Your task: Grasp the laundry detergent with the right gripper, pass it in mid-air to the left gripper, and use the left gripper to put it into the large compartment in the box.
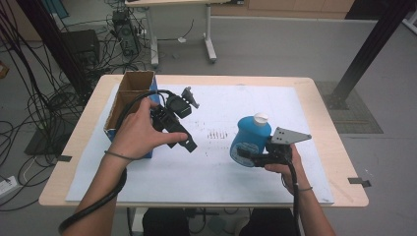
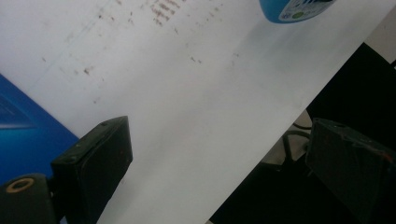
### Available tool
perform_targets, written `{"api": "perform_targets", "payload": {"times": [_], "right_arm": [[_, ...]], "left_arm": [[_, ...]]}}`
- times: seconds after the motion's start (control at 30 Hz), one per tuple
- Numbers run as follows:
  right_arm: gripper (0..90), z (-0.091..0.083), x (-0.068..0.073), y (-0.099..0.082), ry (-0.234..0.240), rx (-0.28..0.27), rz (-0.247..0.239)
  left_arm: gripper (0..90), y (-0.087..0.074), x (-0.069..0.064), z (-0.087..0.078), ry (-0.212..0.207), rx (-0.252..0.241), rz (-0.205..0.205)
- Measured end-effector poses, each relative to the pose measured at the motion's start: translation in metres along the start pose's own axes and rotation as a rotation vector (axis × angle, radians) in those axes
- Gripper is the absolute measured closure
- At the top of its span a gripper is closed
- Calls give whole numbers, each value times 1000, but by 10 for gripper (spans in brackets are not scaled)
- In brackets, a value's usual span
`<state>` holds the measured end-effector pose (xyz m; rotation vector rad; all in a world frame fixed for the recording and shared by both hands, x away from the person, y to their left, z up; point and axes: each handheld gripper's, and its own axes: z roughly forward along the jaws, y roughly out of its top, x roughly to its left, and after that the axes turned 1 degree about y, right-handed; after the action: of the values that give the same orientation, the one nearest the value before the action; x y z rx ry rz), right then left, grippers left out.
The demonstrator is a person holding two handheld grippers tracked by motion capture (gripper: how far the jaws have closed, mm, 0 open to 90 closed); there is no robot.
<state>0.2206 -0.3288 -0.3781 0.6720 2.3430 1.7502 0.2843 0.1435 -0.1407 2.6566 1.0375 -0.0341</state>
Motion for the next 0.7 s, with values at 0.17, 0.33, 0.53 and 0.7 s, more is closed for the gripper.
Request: {"api": "perform_targets", "payload": {"times": [0.17,0.33,0.53,0.7], "right_arm": [[426,2,-2,6,40,14,-14],[425,4,-3,9,69,17,-32],[426,7,-6,13,120,14,-55],[425,11,-7,17,148,20,-66]], "left_arm": [[74,6,1,-12,-35,-4,75],[74,13,-1,-19,-44,4,131],[75,28,-10,-23,-41,47,214],[75,41,-17,-28,-43,65,275]]}}
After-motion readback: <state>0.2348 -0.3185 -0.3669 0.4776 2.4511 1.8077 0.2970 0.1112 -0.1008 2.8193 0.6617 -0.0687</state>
